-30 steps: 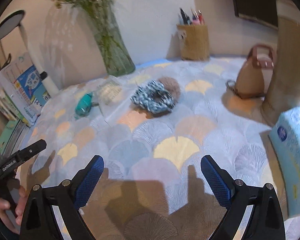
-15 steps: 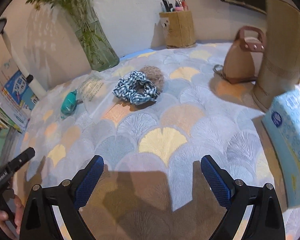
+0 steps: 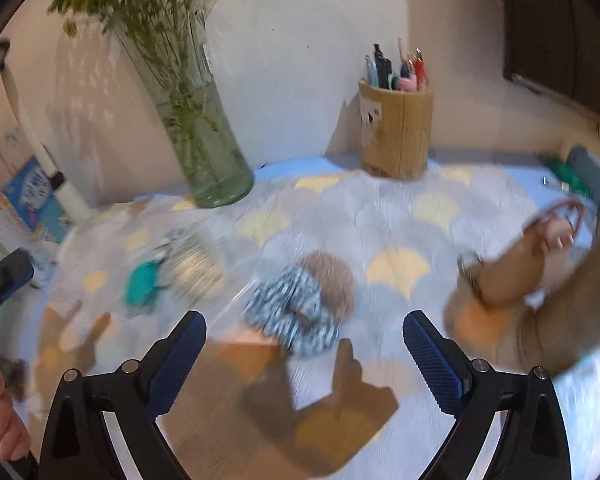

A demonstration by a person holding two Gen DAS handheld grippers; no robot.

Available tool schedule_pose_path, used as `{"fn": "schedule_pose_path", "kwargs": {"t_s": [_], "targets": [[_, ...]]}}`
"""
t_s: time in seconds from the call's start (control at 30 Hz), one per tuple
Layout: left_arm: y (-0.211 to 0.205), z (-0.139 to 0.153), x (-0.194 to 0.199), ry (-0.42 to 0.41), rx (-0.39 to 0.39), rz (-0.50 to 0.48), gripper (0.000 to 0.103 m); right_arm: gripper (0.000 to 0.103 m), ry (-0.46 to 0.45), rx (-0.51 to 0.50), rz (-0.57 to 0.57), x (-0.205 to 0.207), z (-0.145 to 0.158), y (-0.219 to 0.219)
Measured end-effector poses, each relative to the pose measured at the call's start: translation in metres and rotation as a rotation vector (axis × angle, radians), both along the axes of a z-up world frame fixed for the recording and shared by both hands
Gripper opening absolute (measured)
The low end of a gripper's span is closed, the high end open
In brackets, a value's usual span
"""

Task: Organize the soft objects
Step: 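Grasp the teal cloth packet with the left tool while the right tool grasps the plaid scrunchie and brown ball, then carry the teal packet and scrunchie over to the glass plate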

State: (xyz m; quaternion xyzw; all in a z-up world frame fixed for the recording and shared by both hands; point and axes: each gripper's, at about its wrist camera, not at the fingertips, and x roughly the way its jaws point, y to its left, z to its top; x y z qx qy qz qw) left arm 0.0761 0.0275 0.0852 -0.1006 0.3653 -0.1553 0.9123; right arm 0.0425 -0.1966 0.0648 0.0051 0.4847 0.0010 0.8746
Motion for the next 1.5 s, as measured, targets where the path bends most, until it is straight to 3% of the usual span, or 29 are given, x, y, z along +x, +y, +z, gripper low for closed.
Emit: {"fn": "schedule_pose_path", "kwargs": {"t_s": [0.1, 0.2, 0.33, 0.43, 0.47, 0.53, 0.63, 0.73, 0.8, 0.9, 1.1, 1.37, 1.5], "targets": [[-0.010, -0.033, 0.015, 0.027, 0.027, 0.009, 0.094, 0.099, -0.036, -0.013, 0.003, 0.002, -0.016, -0.003], [-0.014, -0.054, 0.020, 0.054, 0.013, 0.001, 0.094, 0.099, 0.048, 0.037, -0.029, 0.011, -0.039, -0.015], [-0.006, -0.061, 0.026, 0.098, -0.019, 0.039, 0.094, 0.099, 0.089, 0.078, -0.047, 0.020, -0.046, -0.024], [0.000, -0.063, 0.029, 0.125, -0.054, 0.059, 0.094, 0.095, 0.096, 0.054, -0.040, 0.022, -0.049, -0.020], [0.000, -0.065, 0.031, 0.141, -0.045, 0.069, 0.087, 0.091, 0.089, 0.038, -0.037, 0.021, -0.049, -0.017], [-0.003, -0.065, 0.032, 0.139, -0.014, 0.077, 0.075, 0.061, 0.081, 0.025, -0.007, 0.021, -0.049, -0.012], [-0.014, -0.066, 0.032, 0.135, 0.040, 0.047, 0.034, 0.048, 0.042, -0.021, 0.019, 0.016, -0.045, -0.003], [-0.021, -0.059, 0.024, 0.076, 0.064, 0.015, 0.033, 0.034, -0.020, -0.019, 0.035, 0.008, -0.036, -0.001], [-0.023, -0.053, 0.015, 0.021, 0.079, 0.005, 0.033, 0.032, -0.057, -0.014, 0.036, 0.001, -0.030, -0.002], [-0.026, -0.048, 0.008, 0.007, 0.096, -0.002, 0.033, 0.028, -0.070, 0.018, 0.034, -0.004, -0.025, -0.006], [-0.029, -0.035, -0.037, -0.008, 0.078, -0.061, 0.033, 0.027, -0.077, 0.159, 0.000, -0.046, -0.011, -0.028], [-0.048, -0.035, -0.100, 0.017, 0.046, -0.153, 0.033, 0.027, -0.091, 0.168, 0.004, -0.107, 0.005, -0.038], [-0.076, -0.019, -0.124, -0.016, 0.047, -0.230, 0.033, 0.027, -0.118, 0.185, 0.010, -0.131, 0.017, -0.046]]}}
